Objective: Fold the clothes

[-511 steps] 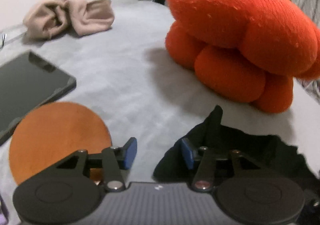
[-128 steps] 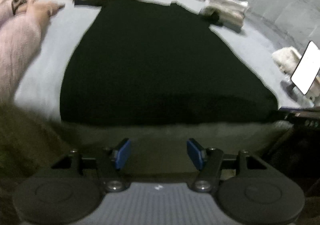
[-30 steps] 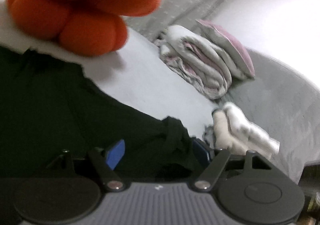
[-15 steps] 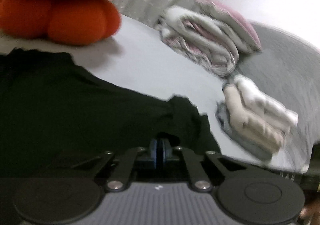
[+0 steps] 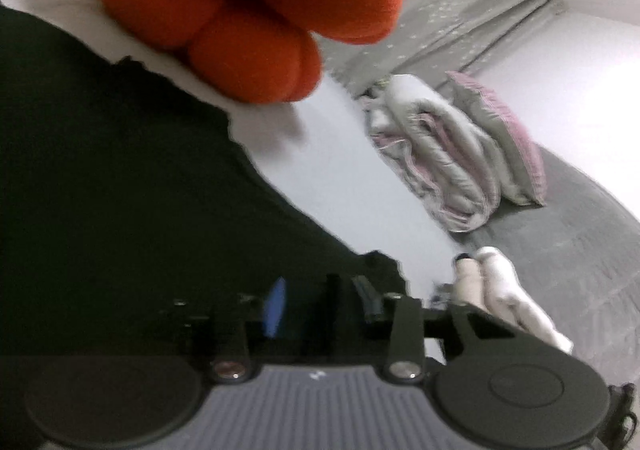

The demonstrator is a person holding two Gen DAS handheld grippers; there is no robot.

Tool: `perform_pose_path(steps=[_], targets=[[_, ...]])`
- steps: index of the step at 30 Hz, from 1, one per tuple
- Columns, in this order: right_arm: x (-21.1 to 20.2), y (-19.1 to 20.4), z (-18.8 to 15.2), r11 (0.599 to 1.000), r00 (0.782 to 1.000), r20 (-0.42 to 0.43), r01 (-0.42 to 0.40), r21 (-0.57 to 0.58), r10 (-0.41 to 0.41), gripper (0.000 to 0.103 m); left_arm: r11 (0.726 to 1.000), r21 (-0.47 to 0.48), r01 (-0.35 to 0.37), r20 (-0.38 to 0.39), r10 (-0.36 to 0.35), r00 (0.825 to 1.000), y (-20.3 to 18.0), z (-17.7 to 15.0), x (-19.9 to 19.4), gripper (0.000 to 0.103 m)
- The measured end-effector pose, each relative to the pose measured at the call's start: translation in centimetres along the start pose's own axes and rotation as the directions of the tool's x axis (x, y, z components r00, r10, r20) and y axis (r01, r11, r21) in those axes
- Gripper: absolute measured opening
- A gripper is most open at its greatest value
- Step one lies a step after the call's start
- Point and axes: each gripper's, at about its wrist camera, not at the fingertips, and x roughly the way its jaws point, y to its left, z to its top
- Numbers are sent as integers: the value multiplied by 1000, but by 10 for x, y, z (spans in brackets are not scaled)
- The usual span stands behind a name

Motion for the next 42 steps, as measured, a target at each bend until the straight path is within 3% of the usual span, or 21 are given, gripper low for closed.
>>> perform_pose_path(steps=[5, 6, 9, 11, 12, 14, 17, 21, 24, 27, 32, 35, 38, 40, 41, 42], targets=[[-2, -3, 3, 999, 1000, 11, 2, 38, -3, 51, 990, 136, -28, -26, 32, 999, -20, -11, 13, 38], [-2, -2, 3, 999, 1000, 13, 6, 37, -7, 51, 987, 156, -41, -26, 46, 999, -23, -13, 15, 28], [-7, 6, 4, 1000, 999, 35, 22, 3, -22, 52, 959, 221, -180, 49, 173, 984, -34, -14, 6, 23], [-11, 12, 5, 1000, 998, 57, 22, -19, -21, 52, 907, 276, -319, 151, 287, 946, -44, -12, -4, 32], [-14, 14, 6, 1000, 998, 68, 18, -23, -17, 52, 886, 288, -364, 186, 321, 929, -46, -9, -8, 43], [-17, 19, 7, 999, 997, 82, 16, -33, -13, 52, 858, 284, -428, 224, 374, 900, -46, -4, -14, 53], [-19, 24, 7, 999, 996, 92, 23, -49, -18, 52, 836, 206, -509, 225, 466, 856, -36, 7, -22, 64], [-19, 33, 7, 996, 994, 102, 42, -83, -33, 52, 815, 18, -580, 267, 555, 788, -10, 19, -45, 76], [-19, 36, 7, 994, 994, 103, 40, -99, -30, 52, 773, -122, -623, 323, 624, 711, 5, 27, -68, 77], [-15, 36, 5, 993, 995, 91, 53, -104, -43, 51, 723, -280, -632, 386, 687, 615, 21, 30, -95, 78], [-12, 35, 4, 993, 995, 85, 68, -102, -60, 52, 653, -400, -644, 397, 756, 520, 40, 35, -113, 78], [-12, 36, 3, 992, 995, 84, 67, -104, -58, 52, 649, -424, -632, 398, 760, 514, 45, 35, -117, 77], [-10, 37, 2, 992, 995, 76, 69, -107, -61, 52, 656, -402, -639, 391, 754, 529, 45, 36, -113, 77], [-9, 38, 1, 992, 996, 72, 68, -108, -61, 52, 663, -378, -646, 404, 746, 530, 44, 33, -107, 74], [-8, 38, 1, 992, 996, 71, 67, -109, -59, 52, 669, -364, -648, 415, 739, 531, 44, 31, -105, 65], [-9, 39, 1, 992, 996, 71, 65, -111, -58, 52, 688, -354, -633, 427, 722, 545, 45, 31, -103, 61]])
